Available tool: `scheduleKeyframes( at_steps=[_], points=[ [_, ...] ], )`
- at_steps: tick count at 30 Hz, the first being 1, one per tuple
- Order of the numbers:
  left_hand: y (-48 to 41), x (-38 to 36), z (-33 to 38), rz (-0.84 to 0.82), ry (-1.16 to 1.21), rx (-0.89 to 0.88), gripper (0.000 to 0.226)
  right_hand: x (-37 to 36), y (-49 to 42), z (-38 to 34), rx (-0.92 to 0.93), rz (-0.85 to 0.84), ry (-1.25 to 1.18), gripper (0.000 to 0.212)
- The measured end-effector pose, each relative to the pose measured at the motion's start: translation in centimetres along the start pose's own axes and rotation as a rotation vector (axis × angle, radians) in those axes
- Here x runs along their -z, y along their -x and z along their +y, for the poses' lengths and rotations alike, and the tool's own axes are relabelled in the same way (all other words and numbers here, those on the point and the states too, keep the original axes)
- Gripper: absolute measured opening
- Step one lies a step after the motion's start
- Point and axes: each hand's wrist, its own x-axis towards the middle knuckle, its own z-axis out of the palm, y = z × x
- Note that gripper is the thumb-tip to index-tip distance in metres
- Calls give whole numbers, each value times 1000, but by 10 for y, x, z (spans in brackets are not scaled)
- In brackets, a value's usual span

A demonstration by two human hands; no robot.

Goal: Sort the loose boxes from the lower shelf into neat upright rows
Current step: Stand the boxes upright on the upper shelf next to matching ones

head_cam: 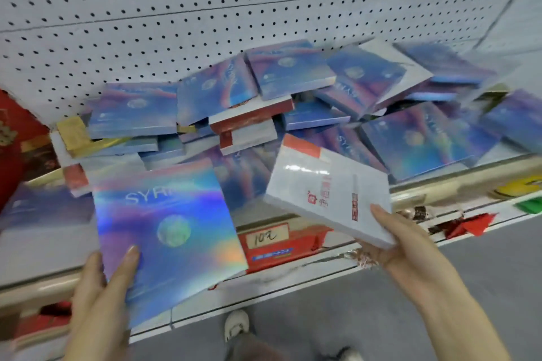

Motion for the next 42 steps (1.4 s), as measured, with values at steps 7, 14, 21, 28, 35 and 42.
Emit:
scheduleKeyframes(
  at_steps=[7,14,21,28,35,42],
  points=[
    [132,-193,22,-300,163,-52,2,151,66,-73,214,10,-46,109],
    [248,-350,83,-589,280,-64,53,254,104,-128,315,165,-146,97],
    [319,-486,109,-754,232,-21,62,346,86,-180,371,333,-40,30],
    [363,-639,128,-764,212,-114,40,462,22,-275,350,501,48,48],
    [370,-768,162,-754,154,-142,40,546,-48,-400,420,425,486,29],
    [373,-861,165,-669,92,-132,37,593,-132,-472,387,317,563,33]
  ],
)
